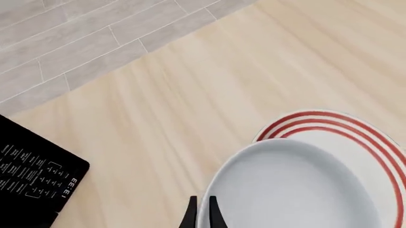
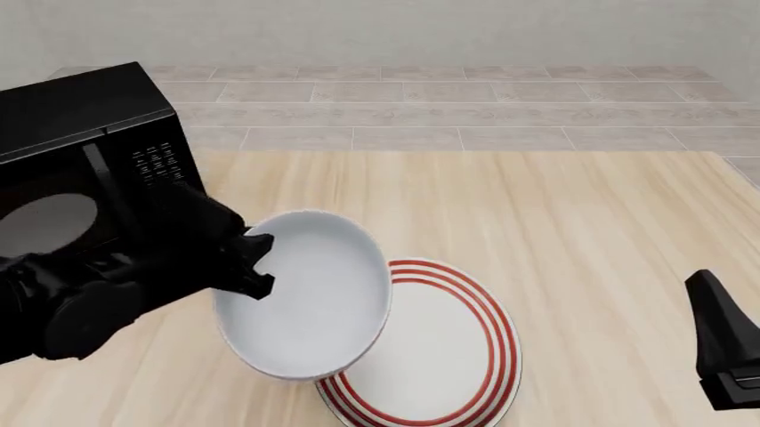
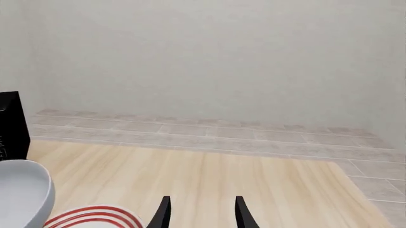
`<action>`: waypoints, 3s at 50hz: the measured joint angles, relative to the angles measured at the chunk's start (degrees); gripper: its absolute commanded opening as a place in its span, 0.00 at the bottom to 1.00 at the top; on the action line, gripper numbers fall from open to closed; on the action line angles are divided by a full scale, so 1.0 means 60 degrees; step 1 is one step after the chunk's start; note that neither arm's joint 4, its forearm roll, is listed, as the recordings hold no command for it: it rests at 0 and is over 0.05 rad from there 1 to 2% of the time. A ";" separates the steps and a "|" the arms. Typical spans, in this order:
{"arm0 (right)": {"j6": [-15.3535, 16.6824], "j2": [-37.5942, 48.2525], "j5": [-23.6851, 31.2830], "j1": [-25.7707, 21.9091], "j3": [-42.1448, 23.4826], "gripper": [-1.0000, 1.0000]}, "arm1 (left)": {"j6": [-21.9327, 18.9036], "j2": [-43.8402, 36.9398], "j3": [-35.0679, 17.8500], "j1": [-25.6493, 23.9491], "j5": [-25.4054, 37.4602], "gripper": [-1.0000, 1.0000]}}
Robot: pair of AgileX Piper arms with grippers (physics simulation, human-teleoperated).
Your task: Pick up the white bowl and put it on the plate.
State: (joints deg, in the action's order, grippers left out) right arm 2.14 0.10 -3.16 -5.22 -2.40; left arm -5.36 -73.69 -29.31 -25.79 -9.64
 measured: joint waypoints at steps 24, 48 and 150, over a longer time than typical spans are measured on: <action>0.0041 0.0000 0.0047 0.0059 -0.0013 1.00 | 0.0482 -0.1827 -0.0829 -0.0666 -0.0745 0.00; 0.0043 -0.0005 0.0045 0.0097 0.0001 1.00 | 0.0898 -0.1790 -0.1388 -0.1602 -0.0077 0.00; -0.0012 -0.0016 -0.0169 0.0353 0.0397 1.00 | 0.1142 -0.4564 -0.2548 -0.2641 -0.0576 0.00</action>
State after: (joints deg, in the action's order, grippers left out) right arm 2.07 0.01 -4.17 -3.10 -0.02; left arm 1.49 -101.07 -44.60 -41.63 -13.09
